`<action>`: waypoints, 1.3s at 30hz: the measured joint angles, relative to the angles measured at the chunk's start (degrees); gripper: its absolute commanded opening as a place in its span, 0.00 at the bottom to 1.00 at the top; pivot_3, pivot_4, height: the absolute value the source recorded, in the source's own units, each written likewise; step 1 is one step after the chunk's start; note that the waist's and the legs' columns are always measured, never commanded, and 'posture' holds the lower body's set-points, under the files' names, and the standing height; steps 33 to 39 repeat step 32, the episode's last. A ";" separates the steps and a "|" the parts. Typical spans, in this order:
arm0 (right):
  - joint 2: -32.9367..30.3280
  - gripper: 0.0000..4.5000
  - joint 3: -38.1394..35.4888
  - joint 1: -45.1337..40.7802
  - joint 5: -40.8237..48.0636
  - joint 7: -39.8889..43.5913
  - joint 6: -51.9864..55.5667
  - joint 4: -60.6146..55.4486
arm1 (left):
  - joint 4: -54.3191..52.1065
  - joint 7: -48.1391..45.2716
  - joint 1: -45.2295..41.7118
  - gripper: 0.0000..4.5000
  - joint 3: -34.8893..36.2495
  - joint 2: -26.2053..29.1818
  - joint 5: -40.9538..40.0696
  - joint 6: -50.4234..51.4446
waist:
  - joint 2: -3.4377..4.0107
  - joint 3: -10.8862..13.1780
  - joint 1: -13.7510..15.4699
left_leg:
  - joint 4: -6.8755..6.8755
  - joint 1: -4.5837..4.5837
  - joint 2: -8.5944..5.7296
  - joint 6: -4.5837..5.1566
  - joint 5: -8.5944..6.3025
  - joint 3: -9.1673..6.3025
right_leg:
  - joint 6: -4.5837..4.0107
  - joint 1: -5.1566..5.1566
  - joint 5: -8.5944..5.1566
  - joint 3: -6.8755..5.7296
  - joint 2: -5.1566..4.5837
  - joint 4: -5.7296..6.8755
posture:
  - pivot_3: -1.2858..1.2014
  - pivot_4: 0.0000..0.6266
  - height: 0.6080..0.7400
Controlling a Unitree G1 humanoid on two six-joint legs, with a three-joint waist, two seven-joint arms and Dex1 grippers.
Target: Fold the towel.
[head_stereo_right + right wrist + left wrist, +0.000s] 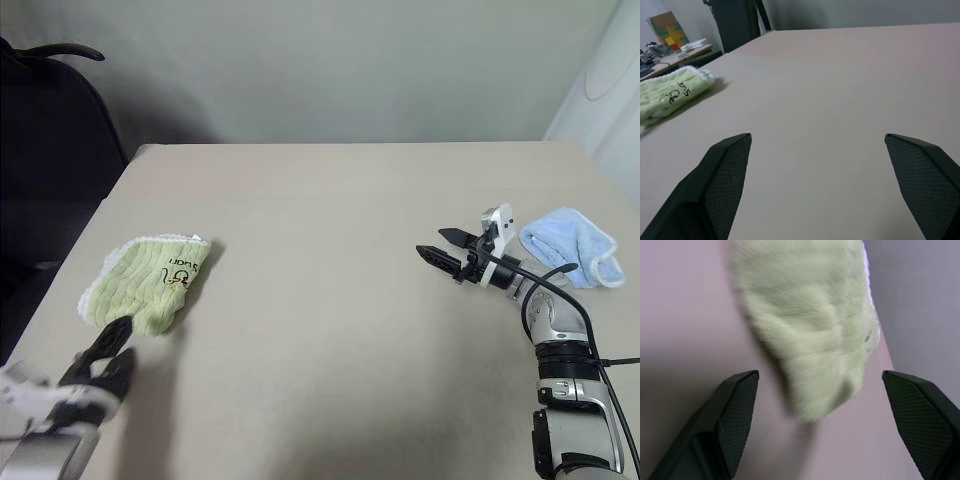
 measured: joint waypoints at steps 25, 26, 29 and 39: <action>-5.55 1.00 -7.90 14.75 -4.30 -9.13 -6.89 -4.13 | 26.68 -20.55 -47.09 0.96 -60.53 7.53 67.38 -17.97 | 0.16 -0.02 1.52 | 0.18 -1.11 -0.01 -0.24 0.05 -0.32 | -0.18 -0.99 0.25 -0.18 -0.07 0.16 | 0.52 0.24 1.00; -5.61 1.00 -8.25 15.02 -4.22 -9.38 -6.89 -4.60 | 27.37 -20.53 -47.39 0.96 -59.79 7.07 67.54 -18.23 | 0.15 -0.02 1.40 | 0.17 -1.10 -0.01 -0.24 0.05 -0.31 | -0.18 -0.99 0.25 -0.17 -0.06 0.16 | 0.52 0.24 1.00; -5.45 1.00 -8.54 15.54 -4.08 -10.25 -6.86 -6.58 | 27.46 -20.46 -47.55 0.96 -57.50 6.16 67.93 -18.47 | 0.16 -0.02 1.32 | 0.16 -1.09 -0.02 -0.23 0.05 -0.31 | -0.18 -1.01 0.25 -0.16 -0.05 0.16 | 0.52 0.24 1.00; -4.43 1.00 -8.53 15.72 -3.67 -10.94 -6.71 -7.68 | 27.26 -20.34 -46.95 0.96 -55.54 6.30 68.26 -18.34 | 0.16 -0.02 1.22 | 0.18 -1.08 -0.02 -0.23 0.05 -0.31 | -0.18 -1.01 0.25 -0.15 -0.05 0.17 | 0.52 0.24 1.00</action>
